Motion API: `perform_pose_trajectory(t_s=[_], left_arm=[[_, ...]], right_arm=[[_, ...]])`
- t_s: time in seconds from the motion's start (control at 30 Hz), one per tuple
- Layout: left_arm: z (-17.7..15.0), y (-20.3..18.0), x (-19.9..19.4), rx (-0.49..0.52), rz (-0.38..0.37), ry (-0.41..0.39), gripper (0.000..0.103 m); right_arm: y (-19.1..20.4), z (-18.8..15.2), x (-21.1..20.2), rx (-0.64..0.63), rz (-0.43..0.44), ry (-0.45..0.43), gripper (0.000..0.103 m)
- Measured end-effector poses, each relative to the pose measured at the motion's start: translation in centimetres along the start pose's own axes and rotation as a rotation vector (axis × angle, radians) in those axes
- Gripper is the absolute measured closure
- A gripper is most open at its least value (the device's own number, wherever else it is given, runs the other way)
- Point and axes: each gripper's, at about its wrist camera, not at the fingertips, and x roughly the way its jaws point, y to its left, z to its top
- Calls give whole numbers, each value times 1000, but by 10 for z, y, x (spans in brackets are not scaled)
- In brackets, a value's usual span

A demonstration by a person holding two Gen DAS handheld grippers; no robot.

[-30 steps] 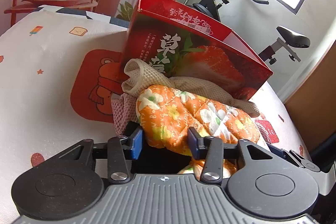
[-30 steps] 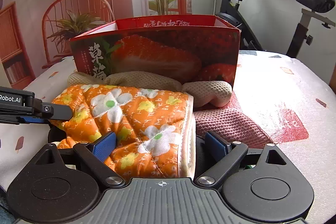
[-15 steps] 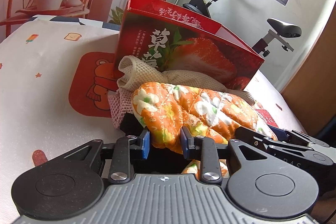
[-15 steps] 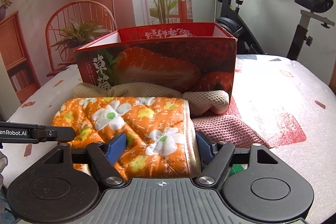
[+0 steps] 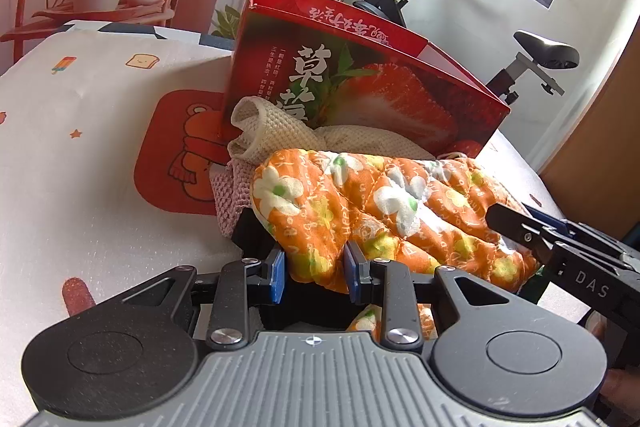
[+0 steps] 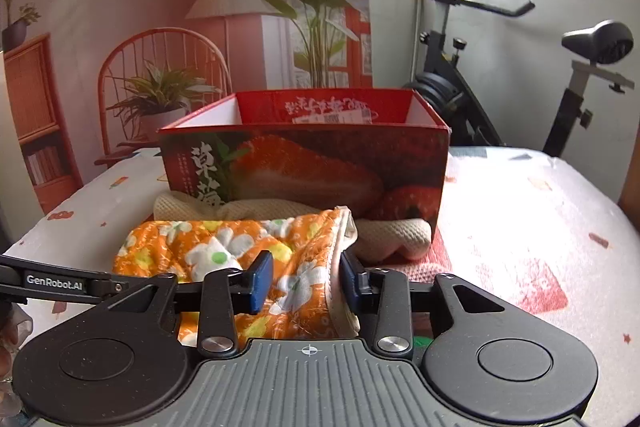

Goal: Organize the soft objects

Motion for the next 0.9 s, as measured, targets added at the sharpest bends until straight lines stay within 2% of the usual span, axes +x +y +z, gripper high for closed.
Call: perform_pose_trajectory(t_s=[0.13,0.17,0.43,0.6,0.9], left_arm=[[0,0,0,1,3,0,71],[0,0,0,2,3,0,71],[0,0,0,-5,6,4,71],[-1,1,0,-9,3,4,71],[0,-7,-10,16,24,-33,73]], right_arm=[[5,2,-2,-20,28,-2,92],[5,1,-1,-21,30,6,93],[-1,-4,7,26,39,55,93],[-13,-9,14,116,28,95,91],[-12,-8,8,110,31,73,94]])
